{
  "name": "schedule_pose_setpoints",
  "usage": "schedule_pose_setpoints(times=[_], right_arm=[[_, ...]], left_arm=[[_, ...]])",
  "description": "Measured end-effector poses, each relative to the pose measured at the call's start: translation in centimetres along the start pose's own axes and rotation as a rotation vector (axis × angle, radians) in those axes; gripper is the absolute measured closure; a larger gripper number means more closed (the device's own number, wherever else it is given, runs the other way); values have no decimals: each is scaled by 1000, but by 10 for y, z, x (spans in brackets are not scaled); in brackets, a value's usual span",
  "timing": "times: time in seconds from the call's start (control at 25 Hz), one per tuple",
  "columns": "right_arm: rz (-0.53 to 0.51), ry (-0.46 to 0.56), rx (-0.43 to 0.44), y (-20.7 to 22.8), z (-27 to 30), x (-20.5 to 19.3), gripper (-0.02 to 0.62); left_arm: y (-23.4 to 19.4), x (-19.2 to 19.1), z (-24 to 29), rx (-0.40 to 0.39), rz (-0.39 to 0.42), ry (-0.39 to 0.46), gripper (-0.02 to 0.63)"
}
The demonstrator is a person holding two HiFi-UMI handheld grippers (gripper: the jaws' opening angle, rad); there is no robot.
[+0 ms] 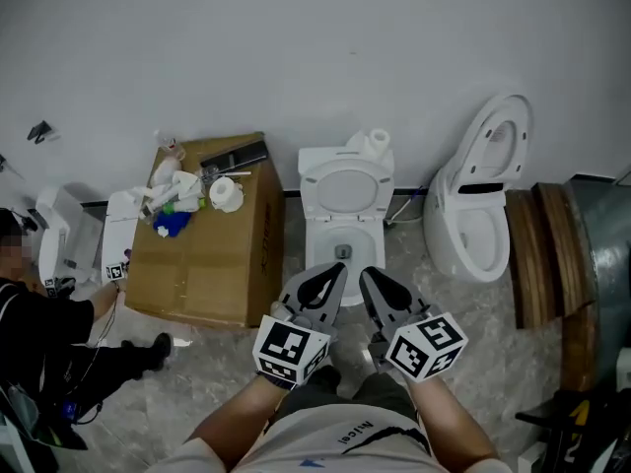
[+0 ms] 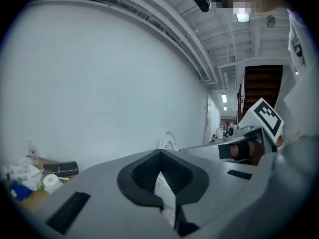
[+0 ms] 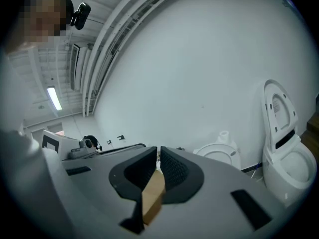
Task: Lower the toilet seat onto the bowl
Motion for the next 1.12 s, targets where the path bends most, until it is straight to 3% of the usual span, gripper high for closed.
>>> schedule_pose_setpoints(times=[0.44,0.64,0.76,1.12], right_arm=[[101,5,-42,59,92,1,575],[214,31,-38,114,142,0,566],[282,34,-16,150,175,-8,507],[586,41,43,254,274,-66,436]], left_arm=[[-80,-8,74,12,-13,-15,597],[-121,-19,123,52,-11,-6,597],[-145,-24,155,75,-7,1,597],[-209,-51,245,147,-28,-49,597]])
Point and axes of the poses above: the fingertips, and each gripper's own axes: z forward along the fingers, y to its right, x out of its top, the point moved 4 cm from there along -z, backward along the fingers, and after that the axes turned 7 degrees about -z, right-handed, at the moved point
